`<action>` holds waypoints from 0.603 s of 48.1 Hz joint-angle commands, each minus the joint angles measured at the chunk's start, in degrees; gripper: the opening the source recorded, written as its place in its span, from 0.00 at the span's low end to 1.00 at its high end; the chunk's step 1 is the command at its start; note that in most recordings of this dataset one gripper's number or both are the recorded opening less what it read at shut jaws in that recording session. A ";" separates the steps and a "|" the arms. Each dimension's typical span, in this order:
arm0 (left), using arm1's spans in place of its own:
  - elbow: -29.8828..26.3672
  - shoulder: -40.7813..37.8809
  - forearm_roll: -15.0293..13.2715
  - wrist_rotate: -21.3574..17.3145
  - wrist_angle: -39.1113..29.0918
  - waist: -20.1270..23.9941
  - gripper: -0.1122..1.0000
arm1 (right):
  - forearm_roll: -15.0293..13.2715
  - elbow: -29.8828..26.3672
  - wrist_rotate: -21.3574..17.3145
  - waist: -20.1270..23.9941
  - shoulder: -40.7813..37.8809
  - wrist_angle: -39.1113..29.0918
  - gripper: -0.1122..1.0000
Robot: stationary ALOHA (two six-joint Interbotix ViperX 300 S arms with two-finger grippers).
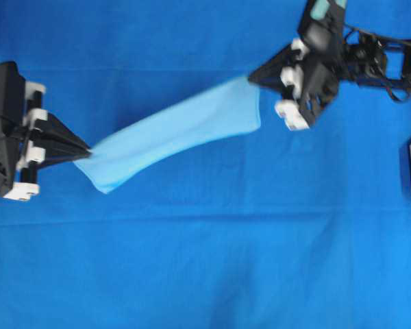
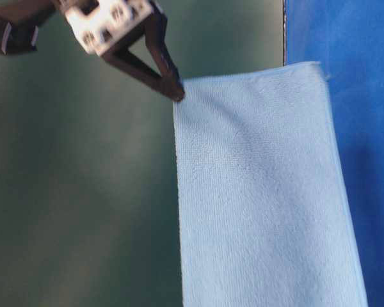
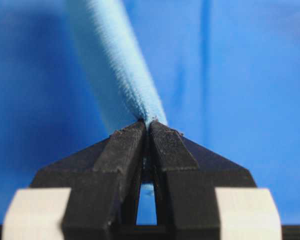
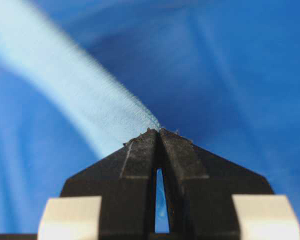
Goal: Fold the light blue towel.
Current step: 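Lift the strip and swing the left gripper's end under the right gripper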
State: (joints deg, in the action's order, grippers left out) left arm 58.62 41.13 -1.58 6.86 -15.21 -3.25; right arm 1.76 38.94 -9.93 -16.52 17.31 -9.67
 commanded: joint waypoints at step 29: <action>-24.70 -29.62 0.09 -9.40 11.95 -7.47 0.13 | -6.77 -12.92 0.09 -9.76 -9.76 -0.62 0.12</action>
State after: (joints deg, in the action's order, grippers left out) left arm 37.88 13.10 -1.58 -1.58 -3.69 -8.70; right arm -4.66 27.77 -9.93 -24.35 7.29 -10.46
